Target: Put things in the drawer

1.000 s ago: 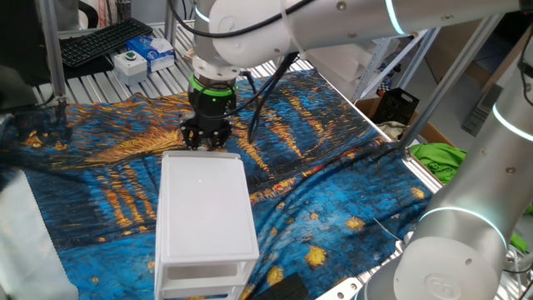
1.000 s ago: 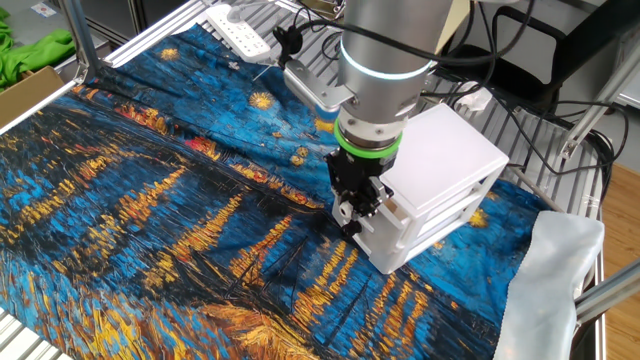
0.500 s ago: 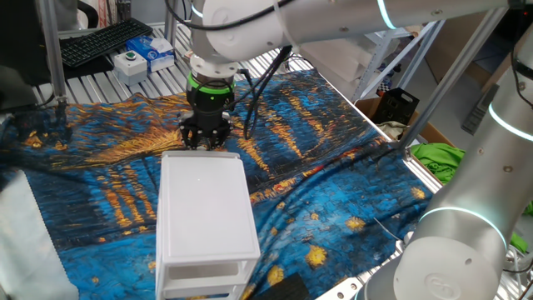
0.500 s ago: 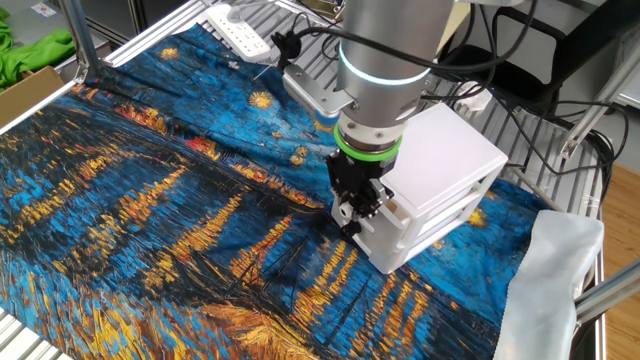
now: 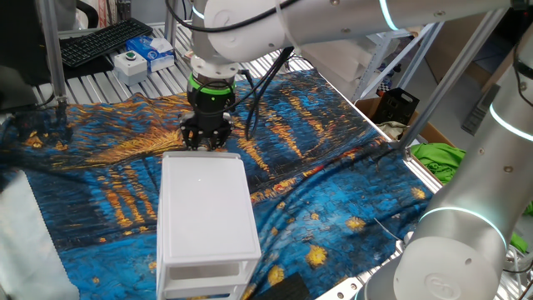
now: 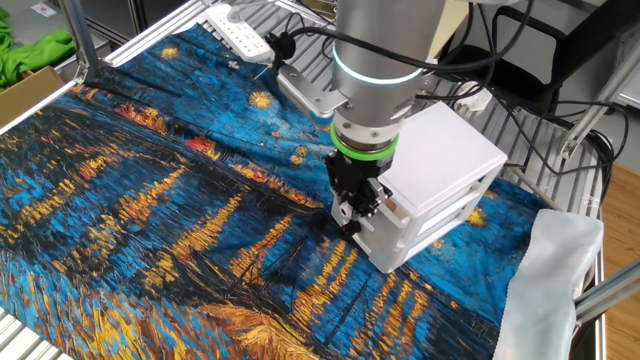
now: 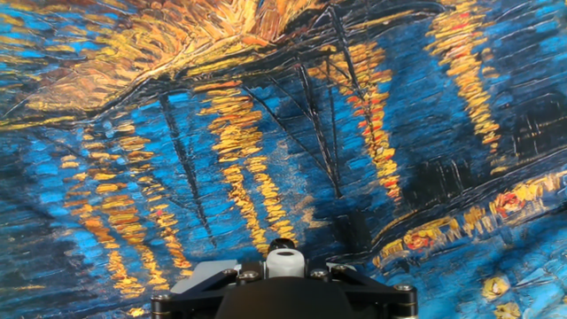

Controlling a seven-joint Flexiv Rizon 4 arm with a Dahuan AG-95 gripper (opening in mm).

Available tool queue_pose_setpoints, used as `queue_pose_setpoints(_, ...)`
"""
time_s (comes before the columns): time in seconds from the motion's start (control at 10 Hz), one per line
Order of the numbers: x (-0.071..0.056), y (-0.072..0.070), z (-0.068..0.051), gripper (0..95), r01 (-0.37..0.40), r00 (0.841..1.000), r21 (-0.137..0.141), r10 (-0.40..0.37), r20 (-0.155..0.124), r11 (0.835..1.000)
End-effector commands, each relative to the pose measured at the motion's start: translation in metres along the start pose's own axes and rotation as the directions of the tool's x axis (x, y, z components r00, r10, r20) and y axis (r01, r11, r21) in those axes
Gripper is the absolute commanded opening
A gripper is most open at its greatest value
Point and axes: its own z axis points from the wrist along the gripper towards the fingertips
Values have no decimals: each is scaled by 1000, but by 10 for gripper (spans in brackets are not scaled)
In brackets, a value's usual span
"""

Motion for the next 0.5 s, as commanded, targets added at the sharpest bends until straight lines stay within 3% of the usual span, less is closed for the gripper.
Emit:
queue_pose_setpoints(0.1, 6, 0, -2, 0, -10, 1000, 4, 10, 6, 1000)
queue_pose_setpoints(0.5, 13, 0, 0, 0, -13, 1000, 1, 13, 10, 1000)
